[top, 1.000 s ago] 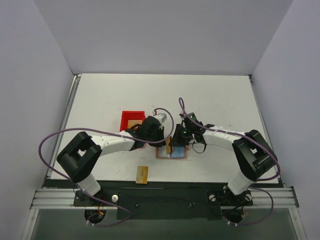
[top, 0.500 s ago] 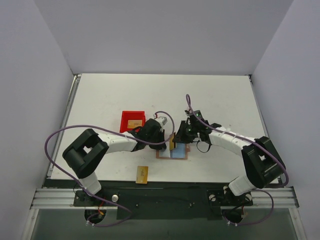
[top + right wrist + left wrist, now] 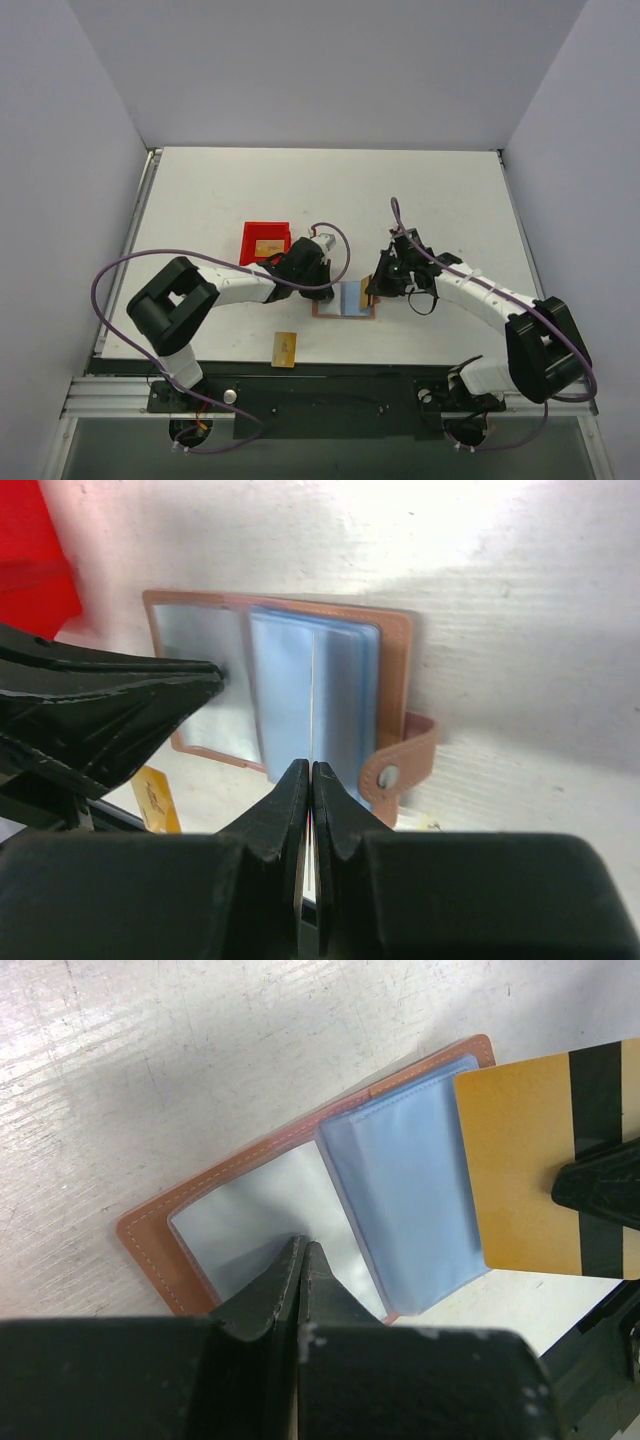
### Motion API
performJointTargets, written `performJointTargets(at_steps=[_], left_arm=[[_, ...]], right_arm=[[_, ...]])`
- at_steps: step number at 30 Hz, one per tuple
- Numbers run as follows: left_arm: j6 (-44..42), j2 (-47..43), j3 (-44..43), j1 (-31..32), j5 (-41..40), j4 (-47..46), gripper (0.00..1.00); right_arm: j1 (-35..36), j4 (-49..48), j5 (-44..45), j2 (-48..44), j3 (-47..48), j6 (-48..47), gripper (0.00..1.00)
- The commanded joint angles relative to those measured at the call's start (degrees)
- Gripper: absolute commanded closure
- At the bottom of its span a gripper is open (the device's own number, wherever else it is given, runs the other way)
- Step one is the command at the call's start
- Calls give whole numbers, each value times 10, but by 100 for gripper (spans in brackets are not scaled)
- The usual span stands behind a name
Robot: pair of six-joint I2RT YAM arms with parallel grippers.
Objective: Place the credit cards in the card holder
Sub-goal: Insert the credit card into the card holder.
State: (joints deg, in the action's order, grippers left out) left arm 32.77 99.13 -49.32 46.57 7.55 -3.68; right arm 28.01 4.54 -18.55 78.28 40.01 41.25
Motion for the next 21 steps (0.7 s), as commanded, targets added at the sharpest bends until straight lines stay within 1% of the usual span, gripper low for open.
performJointTargets(at_steps=[1,11,21], left_arm=[[-2,6,-20,6,4,-10,100],[-3,11,-24,7,5,-9,100],[-4,18,-27,8,9,-7,100]], right_arm=[[-12,41,14,-33,-15,-9,100],[-14,30,13,-30,-26,-21,100],[-14,-8,0,26,-36,-17,100]])
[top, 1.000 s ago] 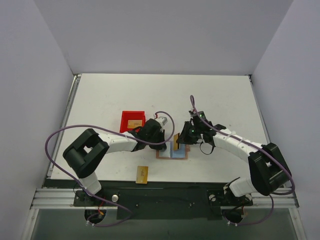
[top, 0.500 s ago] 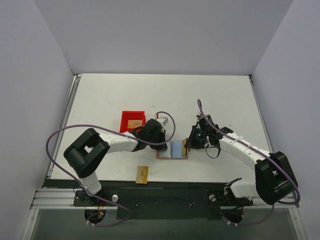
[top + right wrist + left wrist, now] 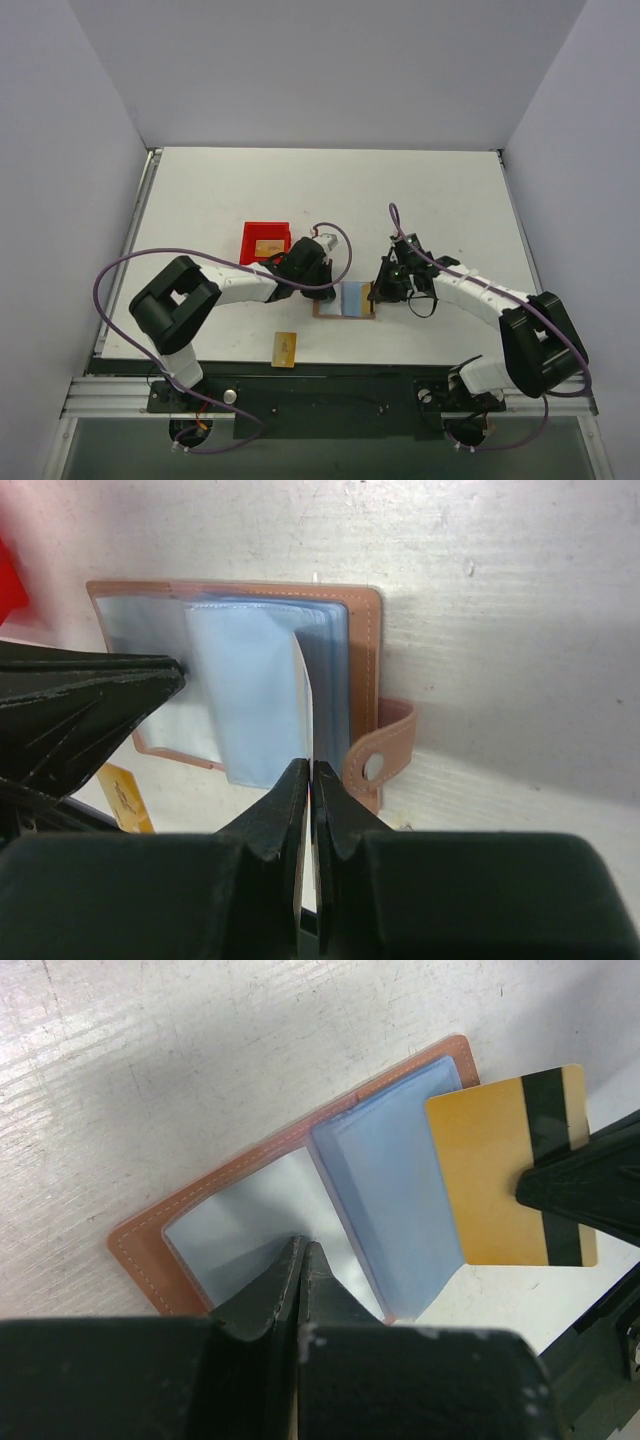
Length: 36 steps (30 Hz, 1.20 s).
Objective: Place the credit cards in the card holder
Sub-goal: Insert the credit card into the card holder.
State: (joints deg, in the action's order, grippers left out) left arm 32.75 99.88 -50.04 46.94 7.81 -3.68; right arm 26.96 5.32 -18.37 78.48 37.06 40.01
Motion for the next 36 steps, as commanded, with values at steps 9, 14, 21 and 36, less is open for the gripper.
performJointTargets(at_steps=[9,14,21,36], left_arm=[[-5,12,-21,4,4,-4,100],[-5,10,-23,4,-1,2,100],[-15,-27,-43,4,-44,29,100],[-27,-4,-63,32,26,-29,100]], right_arm=[[5,-38,-15,62,2,-3,100],[11,-44,-15,76,6,-5,100],[13,-48,-14,84,4,-3,100],[13,-48,-11,84,-2,-4,100]])
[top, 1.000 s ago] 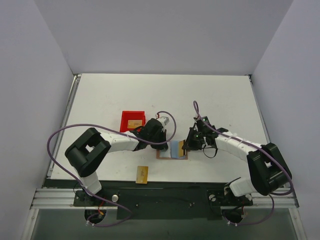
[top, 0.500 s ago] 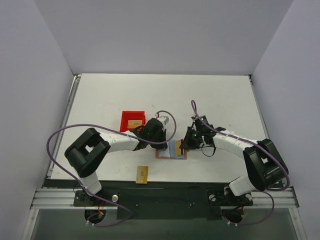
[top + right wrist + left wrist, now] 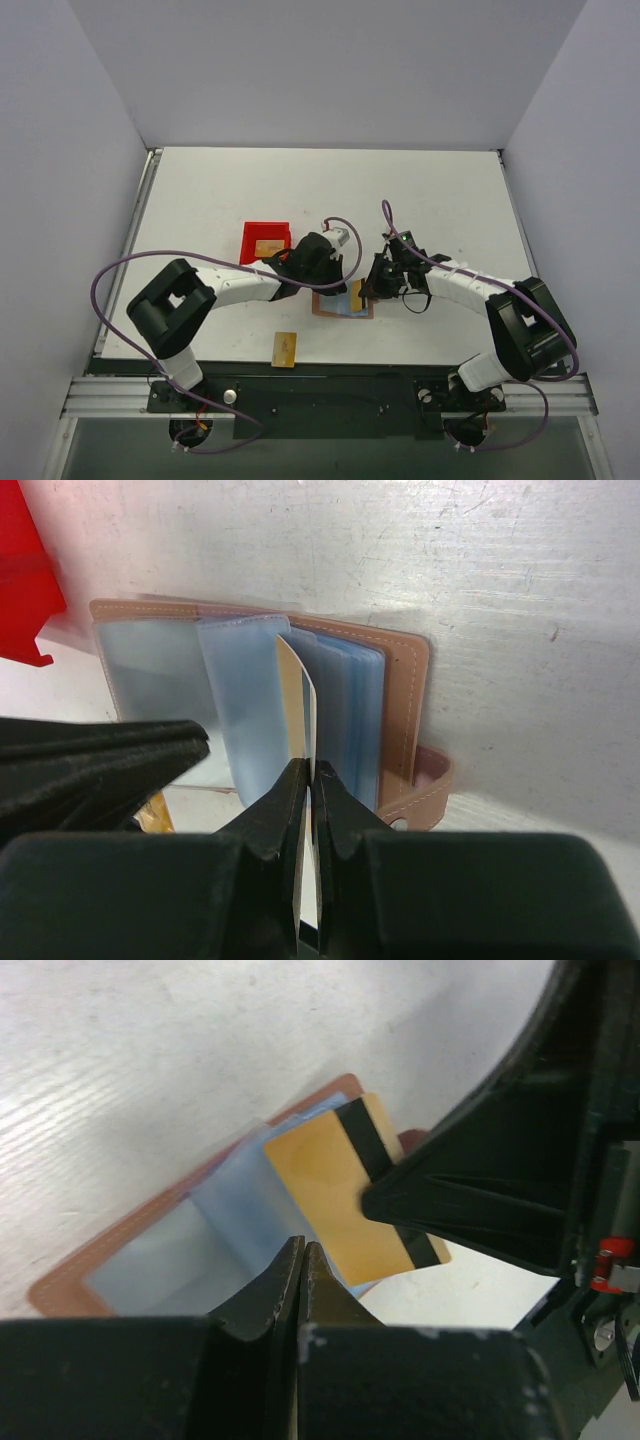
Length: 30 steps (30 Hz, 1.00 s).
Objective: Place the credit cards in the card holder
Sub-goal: Insert the credit card into the card holder.
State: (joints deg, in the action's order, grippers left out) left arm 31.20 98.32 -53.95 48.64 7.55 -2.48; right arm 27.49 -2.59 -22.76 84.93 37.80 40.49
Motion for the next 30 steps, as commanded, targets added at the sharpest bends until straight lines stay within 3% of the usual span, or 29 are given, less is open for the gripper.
performJointTargets(at_steps=[1,7,18,30], left_arm=[[-14,15,-26,21,31,-44,100],[-14,36,-24,27,39,-52,100],[5,39,2,14,-17,-6,100],[3,56,5,9,-20,18,100]], right_arm=[[7,31,33,20,-11,-9,100],[7,31,33,18,-12,-8,100],[5,31,37,2,-19,-9,100],[-6,31,62,-62,-45,-8,100]])
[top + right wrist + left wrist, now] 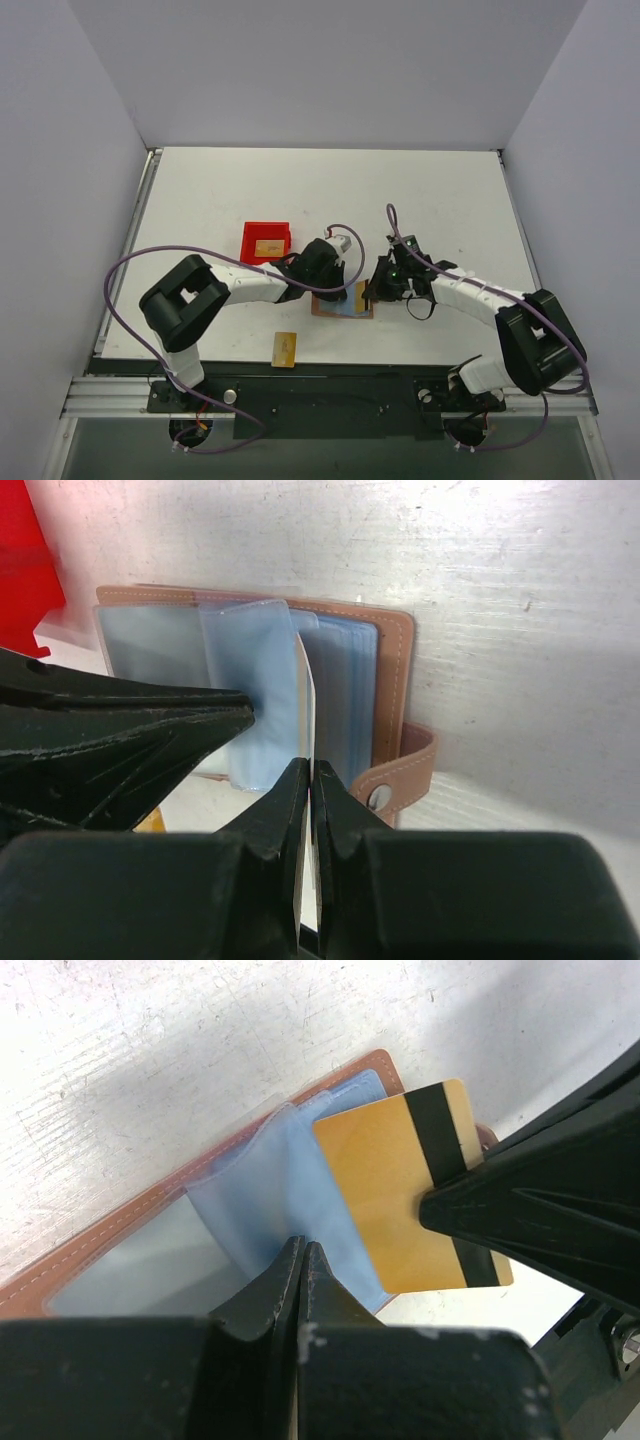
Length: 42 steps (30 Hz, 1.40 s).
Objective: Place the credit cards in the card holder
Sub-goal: Insert the credit card into the card holder.
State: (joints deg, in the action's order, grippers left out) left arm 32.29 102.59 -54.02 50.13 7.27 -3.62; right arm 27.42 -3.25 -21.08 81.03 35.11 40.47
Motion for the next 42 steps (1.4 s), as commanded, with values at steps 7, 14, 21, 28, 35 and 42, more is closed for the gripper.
performJointTargets(at_steps=[7,14,21,28,35,42], left_arm=[[-10,18,9,-6,-16,34,100],[-9,17,12,-8,-17,35,100],[-12,16,12,-11,-18,35,100],[-12,17,10,-13,-17,35,100],[-13,17,10,-14,-16,35,100],[-14,16,10,-15,-16,35,100]], right_arm=[[-12,38,53,-40,-29,-6,100],[-18,42,53,-47,-36,-7,100],[-27,55,49,-55,-40,-13,100],[-30,56,33,-52,-36,-22,100],[-30,41,8,-48,-34,-38,100],[-31,21,-4,-63,-16,-47,100]])
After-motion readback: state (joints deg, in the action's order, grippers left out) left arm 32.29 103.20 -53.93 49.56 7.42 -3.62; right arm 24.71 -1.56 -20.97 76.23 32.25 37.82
